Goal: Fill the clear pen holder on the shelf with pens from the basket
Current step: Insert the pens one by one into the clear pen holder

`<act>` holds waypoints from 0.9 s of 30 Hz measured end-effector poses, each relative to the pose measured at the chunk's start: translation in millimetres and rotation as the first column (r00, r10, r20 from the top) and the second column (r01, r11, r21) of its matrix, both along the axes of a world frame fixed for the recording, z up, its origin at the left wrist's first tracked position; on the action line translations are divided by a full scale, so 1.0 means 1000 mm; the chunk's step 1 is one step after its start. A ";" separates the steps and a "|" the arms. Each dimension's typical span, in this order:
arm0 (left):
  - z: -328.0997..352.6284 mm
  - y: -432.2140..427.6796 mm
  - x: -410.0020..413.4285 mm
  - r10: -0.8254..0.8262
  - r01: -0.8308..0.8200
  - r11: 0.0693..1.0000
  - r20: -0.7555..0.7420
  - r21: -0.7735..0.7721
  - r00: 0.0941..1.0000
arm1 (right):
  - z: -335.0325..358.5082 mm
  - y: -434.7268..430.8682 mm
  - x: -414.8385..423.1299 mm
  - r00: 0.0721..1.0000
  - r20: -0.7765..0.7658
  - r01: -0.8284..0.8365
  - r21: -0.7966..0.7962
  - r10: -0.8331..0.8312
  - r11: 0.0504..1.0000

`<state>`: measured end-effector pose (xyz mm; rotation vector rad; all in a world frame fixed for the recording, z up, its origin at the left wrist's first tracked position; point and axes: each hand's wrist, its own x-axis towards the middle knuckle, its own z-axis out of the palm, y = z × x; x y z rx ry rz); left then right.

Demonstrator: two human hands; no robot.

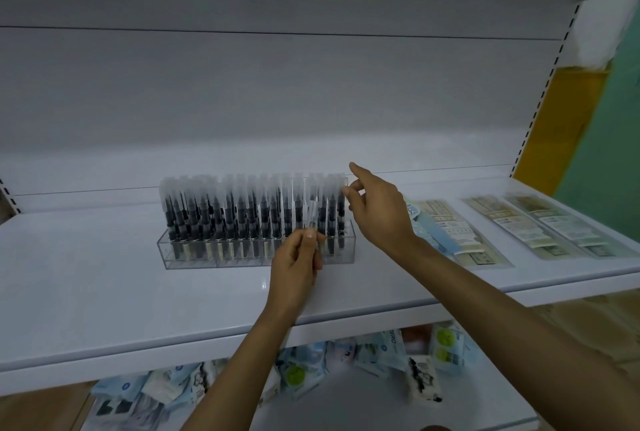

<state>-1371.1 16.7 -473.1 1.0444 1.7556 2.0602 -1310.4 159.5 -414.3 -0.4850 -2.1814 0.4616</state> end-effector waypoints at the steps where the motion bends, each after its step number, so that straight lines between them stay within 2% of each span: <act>1: 0.000 0.000 0.000 0.001 -0.001 1.000 -0.004 -0.001 1.000 | 0.000 0.001 0.000 1.000 0.004 0.007 0.008 -0.007 1.000; 8: -0.001 -0.001 0.001 -0.009 0.009 1.000 -0.001 0.003 1.000 | -0.003 0.002 0.005 0.998 -0.065 -0.013 -0.011 0.012 1.000; 13: -0.003 0.000 0.000 -0.031 0.030 0.999 -0.061 -0.017 0.998 | -0.008 -0.017 0.018 0.964 -0.265 -0.053 -0.189 0.002 0.981; 19: -0.006 0.003 -0.001 -0.090 0.070 0.993 -0.209 -0.100 0.974 | -0.025 -0.042 0.023 0.976 -0.132 -0.215 -0.432 0.174 0.876; 22: -0.008 0.003 -0.002 -0.102 0.076 0.989 -0.214 -0.124 0.972 | -0.026 -0.043 0.022 0.963 -0.154 -0.269 -0.555 0.220 0.787; 27: -0.008 0.002 -0.001 -0.110 0.067 0.983 -0.254 -0.172 0.961 | -0.018 -0.039 0.026 0.957 -0.228 -0.288 -0.672 0.180 0.682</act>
